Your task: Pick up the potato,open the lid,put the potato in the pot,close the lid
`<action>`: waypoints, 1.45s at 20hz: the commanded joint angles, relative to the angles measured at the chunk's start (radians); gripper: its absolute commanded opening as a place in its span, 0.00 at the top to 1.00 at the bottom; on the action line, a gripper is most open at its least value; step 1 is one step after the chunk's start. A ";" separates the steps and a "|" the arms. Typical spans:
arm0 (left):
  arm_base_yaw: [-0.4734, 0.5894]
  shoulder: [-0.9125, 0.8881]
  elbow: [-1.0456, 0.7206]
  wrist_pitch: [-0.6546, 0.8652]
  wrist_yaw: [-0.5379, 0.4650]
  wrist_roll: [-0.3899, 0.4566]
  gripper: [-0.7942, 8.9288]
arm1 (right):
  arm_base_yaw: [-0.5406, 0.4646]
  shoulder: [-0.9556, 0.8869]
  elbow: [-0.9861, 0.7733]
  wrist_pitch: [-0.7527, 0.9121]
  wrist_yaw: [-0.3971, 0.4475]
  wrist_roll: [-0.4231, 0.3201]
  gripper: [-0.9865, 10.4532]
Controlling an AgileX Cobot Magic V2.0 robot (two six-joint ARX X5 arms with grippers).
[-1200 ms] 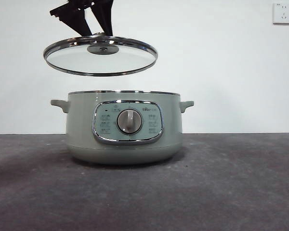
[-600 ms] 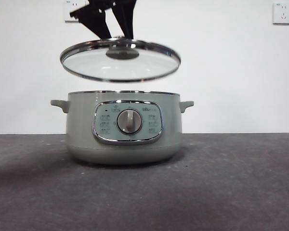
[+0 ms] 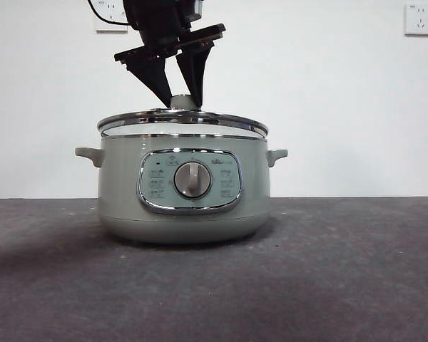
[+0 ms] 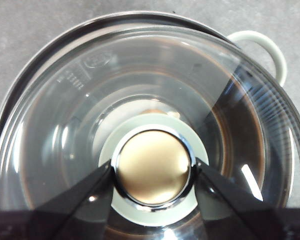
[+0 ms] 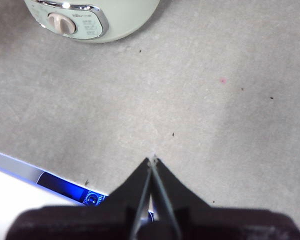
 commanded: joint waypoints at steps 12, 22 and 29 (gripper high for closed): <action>-0.004 0.061 0.004 0.068 -0.018 0.017 0.93 | 0.001 -0.001 -0.008 -0.025 0.004 0.007 0.92; 0.000 0.025 0.006 0.087 -0.034 -0.005 0.40 | 0.001 -0.001 -0.009 -0.025 0.005 0.007 0.92; 0.001 -0.130 0.006 0.089 -0.035 0.030 0.40 | 0.001 0.002 -0.009 -0.025 0.005 0.007 0.92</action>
